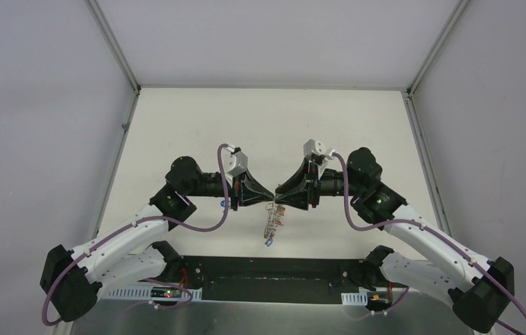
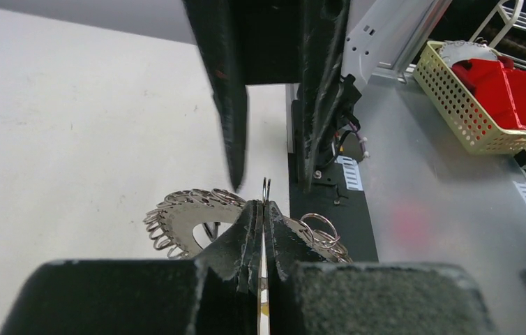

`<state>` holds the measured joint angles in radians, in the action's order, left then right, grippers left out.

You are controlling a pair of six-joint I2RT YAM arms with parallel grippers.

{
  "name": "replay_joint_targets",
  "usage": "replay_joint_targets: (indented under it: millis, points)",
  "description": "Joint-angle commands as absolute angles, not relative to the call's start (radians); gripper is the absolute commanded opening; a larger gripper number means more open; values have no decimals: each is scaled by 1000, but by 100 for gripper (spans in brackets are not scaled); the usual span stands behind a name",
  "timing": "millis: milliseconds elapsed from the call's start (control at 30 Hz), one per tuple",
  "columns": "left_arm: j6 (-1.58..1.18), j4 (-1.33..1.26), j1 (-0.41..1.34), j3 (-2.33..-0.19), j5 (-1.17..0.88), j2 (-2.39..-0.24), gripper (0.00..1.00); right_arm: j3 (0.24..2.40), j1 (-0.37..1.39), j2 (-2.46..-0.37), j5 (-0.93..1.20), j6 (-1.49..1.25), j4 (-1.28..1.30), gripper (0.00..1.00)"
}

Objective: Put the keys on the keyring
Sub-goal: Adjust the keyring, then pick up the key from the center of the board.

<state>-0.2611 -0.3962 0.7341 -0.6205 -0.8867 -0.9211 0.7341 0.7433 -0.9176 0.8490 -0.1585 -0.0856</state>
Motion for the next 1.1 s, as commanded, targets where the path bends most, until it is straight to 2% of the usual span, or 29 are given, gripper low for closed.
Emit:
replay_joint_targets:
  millis: [0,67,100,200,367,633,700,900,1033,1067]
  points:
    - [-206,-287,746,-661,-815,-851,0,753,750,-904,746,-193,-167,56]
    - [-176,-184,746,-671,-747,-808,0,759,749,-914,699,-222,-167,77]
    - [-160,-126,746,-673,-706,-783,0,766,749,-923,684,-234,-167,82]
    - [-111,-12,746,-672,-620,-697,0,786,749,-960,628,-269,-167,90]
    - [-83,214,746,-692,-442,-549,0,850,743,-1074,487,-367,-124,99]
    - [-16,594,745,-902,-101,-404,0,1026,729,-1367,437,-488,69,99]
    - [24,678,746,-976,-44,-400,0,1080,729,-1444,453,-506,115,95]
    - [80,849,746,-1146,75,-402,0,1133,751,-1654,592,-562,124,70]
    - [85,879,746,-1173,100,-381,0,1145,796,-1780,615,-675,119,44]
    - [84,881,746,-1171,107,-371,0,1149,811,-1813,615,-701,118,41]
